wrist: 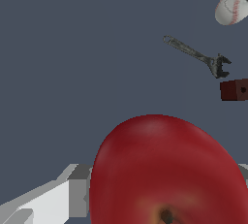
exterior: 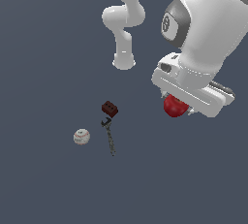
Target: Pick up a designated object from a clutter of objects.
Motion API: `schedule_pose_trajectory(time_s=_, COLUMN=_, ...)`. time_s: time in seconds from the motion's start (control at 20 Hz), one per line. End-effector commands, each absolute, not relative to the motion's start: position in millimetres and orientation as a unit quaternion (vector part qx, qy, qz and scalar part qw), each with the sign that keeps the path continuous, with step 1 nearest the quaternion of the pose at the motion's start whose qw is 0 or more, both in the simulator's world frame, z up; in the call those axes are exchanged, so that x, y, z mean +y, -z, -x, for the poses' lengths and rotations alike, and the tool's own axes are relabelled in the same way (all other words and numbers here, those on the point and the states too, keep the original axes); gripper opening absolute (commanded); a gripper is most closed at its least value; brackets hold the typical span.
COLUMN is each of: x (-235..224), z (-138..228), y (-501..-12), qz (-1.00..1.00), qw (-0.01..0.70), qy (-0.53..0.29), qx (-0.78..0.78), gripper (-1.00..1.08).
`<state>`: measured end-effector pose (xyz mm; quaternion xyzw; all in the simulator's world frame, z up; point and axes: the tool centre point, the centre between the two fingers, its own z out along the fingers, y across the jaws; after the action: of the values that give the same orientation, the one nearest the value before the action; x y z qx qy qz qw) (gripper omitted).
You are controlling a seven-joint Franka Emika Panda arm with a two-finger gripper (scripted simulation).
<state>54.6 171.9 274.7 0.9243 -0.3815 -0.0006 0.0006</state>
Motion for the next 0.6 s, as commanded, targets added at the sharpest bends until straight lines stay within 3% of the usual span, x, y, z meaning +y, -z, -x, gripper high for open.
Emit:
schedule_pose_trajectory(time_s=0.0, x=163.1, z=-58.7, y=-303.9, qz=-0.924, qw=0.000, qy=0.000, qx=-0.381, gripper=-1.00)
schedule_pose_trajectory(time_s=0.55, x=137.2, z=-74.7, y=-391.3, qz=-0.925, qw=0.000, qy=0.000, qx=-0.380, gripper=-1.00)
